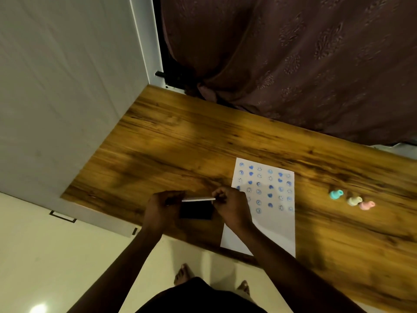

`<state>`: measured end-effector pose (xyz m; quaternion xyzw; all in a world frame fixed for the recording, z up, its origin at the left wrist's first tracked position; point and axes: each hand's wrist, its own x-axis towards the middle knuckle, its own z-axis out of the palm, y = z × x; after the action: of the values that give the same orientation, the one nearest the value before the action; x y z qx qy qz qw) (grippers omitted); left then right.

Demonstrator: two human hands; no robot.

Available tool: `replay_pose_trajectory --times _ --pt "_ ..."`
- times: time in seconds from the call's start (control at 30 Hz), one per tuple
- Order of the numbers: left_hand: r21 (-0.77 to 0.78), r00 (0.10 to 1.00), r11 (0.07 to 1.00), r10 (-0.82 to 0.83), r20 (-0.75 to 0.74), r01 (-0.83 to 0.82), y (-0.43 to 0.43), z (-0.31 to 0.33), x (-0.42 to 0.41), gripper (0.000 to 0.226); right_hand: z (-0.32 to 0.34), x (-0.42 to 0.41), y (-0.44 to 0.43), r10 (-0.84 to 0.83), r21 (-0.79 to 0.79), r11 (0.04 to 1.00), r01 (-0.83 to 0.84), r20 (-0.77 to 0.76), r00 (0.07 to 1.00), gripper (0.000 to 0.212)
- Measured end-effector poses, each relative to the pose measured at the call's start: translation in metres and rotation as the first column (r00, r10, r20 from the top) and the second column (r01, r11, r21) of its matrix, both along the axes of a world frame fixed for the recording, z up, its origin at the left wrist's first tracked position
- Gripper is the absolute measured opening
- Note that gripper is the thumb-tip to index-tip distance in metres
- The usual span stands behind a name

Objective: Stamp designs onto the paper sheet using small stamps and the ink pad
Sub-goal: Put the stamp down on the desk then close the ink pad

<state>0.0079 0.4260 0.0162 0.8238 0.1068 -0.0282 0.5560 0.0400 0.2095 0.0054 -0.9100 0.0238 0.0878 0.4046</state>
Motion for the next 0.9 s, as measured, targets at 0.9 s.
replay_pose_trajectory --times 0.9 --pt "0.143 0.997 0.987 0.072 -0.012 -0.07 0.0 -0.019 -0.025 0.01 0.0 -0.032 0.0 0.174 -0.191 0.972 -0.14 0.172 0.97 0.015"
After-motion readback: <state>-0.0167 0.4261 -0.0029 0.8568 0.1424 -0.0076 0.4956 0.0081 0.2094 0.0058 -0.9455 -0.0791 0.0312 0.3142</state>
